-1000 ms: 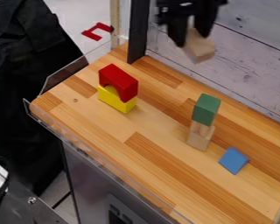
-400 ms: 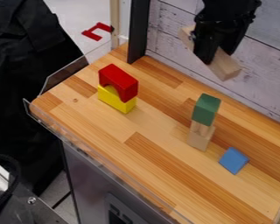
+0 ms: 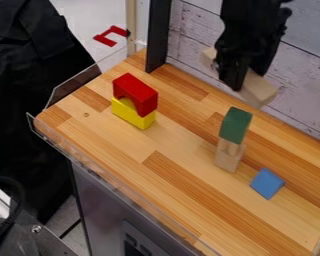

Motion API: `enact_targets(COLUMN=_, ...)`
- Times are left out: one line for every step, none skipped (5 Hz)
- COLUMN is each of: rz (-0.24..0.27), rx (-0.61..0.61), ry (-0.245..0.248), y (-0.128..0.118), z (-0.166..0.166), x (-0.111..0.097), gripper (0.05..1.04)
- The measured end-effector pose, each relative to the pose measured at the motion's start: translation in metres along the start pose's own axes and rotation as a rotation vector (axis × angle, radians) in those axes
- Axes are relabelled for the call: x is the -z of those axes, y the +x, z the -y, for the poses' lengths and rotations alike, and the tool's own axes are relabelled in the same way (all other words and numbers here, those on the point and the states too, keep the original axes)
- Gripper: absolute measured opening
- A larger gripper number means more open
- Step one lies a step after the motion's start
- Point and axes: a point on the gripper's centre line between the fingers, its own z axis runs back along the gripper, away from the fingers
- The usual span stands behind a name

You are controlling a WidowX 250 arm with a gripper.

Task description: Take the rectangular and put it on the topn of the other cube

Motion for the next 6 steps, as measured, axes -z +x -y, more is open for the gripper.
enact_targets(rz=-0.021, rx=-0.004, ry=-0.005, y=-0.006, z=-0.003, x=0.005, gripper=0.545)
enact_targets(rz=-0.032, rx=0.009, ry=-0.008, y=-0.013, z=-0.002, x=0.003, gripper=0.545)
enact_targets(rz=-0.049, rx=0.016, ry=-0.010, y=-0.017, z=0.003, x=0.002, gripper=0.546)
enact_targets(rz=-0.057, rx=0.021, ry=-0.008, y=-0.018, z=0.004, x=0.004, gripper=0.545)
enact_targets(rz=-0.063, rx=0.016, ry=-0.013, y=-0.018, z=0.004, x=0.005, gripper=0.545)
enact_targets(rz=-0.067, rx=0.007, ry=-0.006, y=-0.015, z=0.001, x=0.009, gripper=0.545)
